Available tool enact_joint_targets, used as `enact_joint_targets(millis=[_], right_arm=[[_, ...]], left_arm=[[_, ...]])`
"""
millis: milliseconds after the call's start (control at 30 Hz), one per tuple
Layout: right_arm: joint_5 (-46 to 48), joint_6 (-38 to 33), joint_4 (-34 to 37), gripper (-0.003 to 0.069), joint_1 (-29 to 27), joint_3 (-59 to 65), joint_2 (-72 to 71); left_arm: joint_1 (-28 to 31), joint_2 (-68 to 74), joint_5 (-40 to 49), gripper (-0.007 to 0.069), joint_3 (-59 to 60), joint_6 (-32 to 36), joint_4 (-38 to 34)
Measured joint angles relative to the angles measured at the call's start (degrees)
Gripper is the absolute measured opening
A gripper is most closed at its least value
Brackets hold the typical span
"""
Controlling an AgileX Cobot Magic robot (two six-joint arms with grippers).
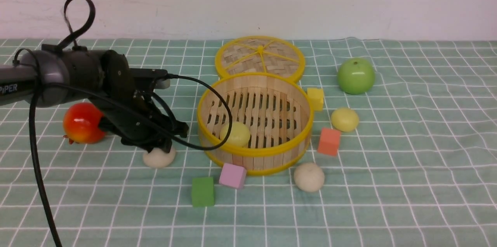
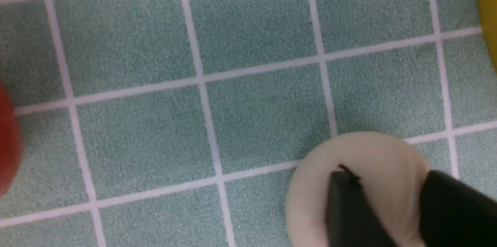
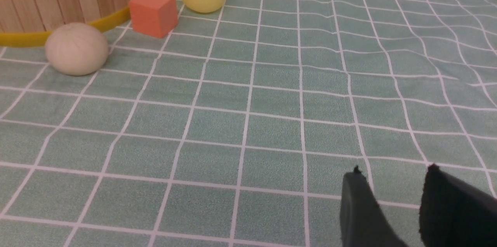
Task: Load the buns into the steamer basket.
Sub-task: Use the left arm to grab a steamed stuffed bun, then use the left arm to put the steamed stuffed bun into the steamer
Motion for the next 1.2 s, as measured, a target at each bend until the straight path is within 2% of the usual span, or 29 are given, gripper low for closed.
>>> enact_joint_targets(millis=[100,167,267,400,433,533,733,867,967,1000,1033,1067,1200], right_arm=[[0.00,0.00,0.00,0.0240,0.00,0.00,0.00],[0.00,0.00,0.00,0.0240,0.00,0.00,0.00],[0.00,0.00,0.00,0.0240,0.00,0.00,0.00],[0.00,0.00,0.00,0.0240,0.00,0.00,0.00],[0.00,0.00,0.00,0.0240,0.00,0.00,0.00],[0.00,0.00,0.00,0.0240,0.00,0.00,0.00],[0.00,0.00,0.00,0.0240,0.00,0.00,0.00],[0.00,0.00,0.00,0.0240,0.00,0.00,0.00],[0.00,0.00,0.00,0.0240,0.00,0.00,0.00],[0.00,0.00,0.00,0.0240,0.00,0.00,0.00],[0.00,0.00,0.00,0.0240,0.00,0.00,0.00],[0.00,0.00,0.00,0.0240,0.00,0.00,0.00],[0.00,0.00,0.00,0.0240,0.00,0.00,0.00]], left_arm=[[0.00,-0.22,2.83,0.0050,-0.64,-0.06,0.00],[0.00,-1.37,5.71,-0.0002,-1.20,-0.12,-0.18],[0.00,-3.46,8.67,-0.0004,-1.97,-0.04,-1.10],[-1.37,-8.70,10.00,-0.0004,-5.75,3.70,-5.14],[-3.05,-9.76,8.60,-0.0004,-8.42,7.08,-7.57],[-5.58,-9.09,5.84,-0.0004,-11.38,9.55,-9.94],[-8.58,0.38,-1.44,-0.0001,-16.65,10.48,-10.98],[-8.53,5.19,-2.67,0.0027,-19.13,10.48,-10.41],[-8.53,9.20,-3.04,0.0121,-21.37,10.14,-7.66],[-8.53,9.20,-3.05,0.0128,-21.43,10.14,-7.51],[-8.53,10.11,-3.12,0.0195,-21.68,8.53,-5.75],[-8.53,10.11,-3.12,0.0202,-21.74,8.53,-5.57],[-8.53,8.75,-1.79,0.0354,-21.91,2.24,-2.47]])
